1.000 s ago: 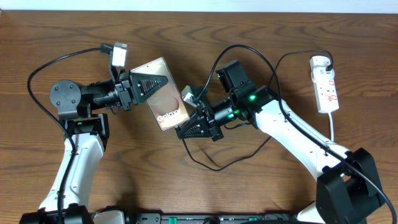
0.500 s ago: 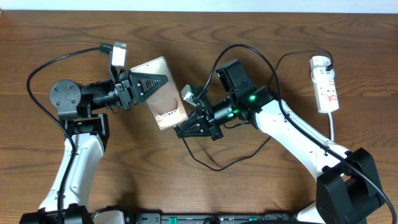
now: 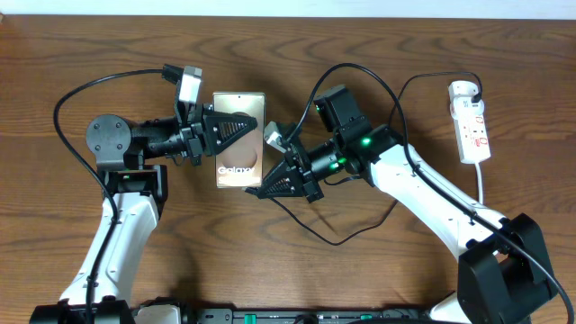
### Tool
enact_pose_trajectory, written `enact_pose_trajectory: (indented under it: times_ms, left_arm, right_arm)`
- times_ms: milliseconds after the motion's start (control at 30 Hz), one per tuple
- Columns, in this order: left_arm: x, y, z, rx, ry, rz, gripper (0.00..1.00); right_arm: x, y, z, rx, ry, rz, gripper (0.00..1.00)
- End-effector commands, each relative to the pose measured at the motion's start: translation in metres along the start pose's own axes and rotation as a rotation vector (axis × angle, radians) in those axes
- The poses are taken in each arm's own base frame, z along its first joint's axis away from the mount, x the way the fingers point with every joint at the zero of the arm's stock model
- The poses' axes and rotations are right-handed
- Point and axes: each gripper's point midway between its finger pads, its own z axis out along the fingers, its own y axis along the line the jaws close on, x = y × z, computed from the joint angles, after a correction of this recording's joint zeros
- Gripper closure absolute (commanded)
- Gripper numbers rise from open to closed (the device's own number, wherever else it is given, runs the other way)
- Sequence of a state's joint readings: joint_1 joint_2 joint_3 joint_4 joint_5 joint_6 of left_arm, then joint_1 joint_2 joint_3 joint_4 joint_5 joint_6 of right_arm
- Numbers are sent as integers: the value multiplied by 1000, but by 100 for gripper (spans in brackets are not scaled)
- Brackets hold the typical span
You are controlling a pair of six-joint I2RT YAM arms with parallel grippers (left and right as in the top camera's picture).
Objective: Plug charger to phone and switch on socket
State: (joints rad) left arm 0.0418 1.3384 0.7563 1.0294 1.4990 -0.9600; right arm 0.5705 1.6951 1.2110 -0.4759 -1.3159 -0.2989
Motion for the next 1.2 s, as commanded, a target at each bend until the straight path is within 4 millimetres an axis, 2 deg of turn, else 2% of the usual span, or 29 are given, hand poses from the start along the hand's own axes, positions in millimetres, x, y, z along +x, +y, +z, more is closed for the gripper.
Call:
enact_pose_trajectory:
  times_ms: [0,300,667,867,1000,1167]
  left_arm:
    - [13,-15,3,52,70,44,93]
    - [10,-13,2,41,55,43,93]
    - [-5,2,-19,-40,-22,12,93]
    - [-12,8,-29,-76,-60,-18,93]
    - [-17,13,-37,-102,-88,-41,93]
    - [-28,23,-62,-169,-160,-97,93]
  right_arm:
    - [-17,14,-4,-57,-34,-53,99]
    - [-16,12,-4,-47,-29,-47,99]
    - [-9,7,-3,-14,-7,6,99]
    - [3,1,6,43,47,41,99]
    - [14,-13,5,136,91,106,99]
    - [26,-39,-4,309,129,237,99]
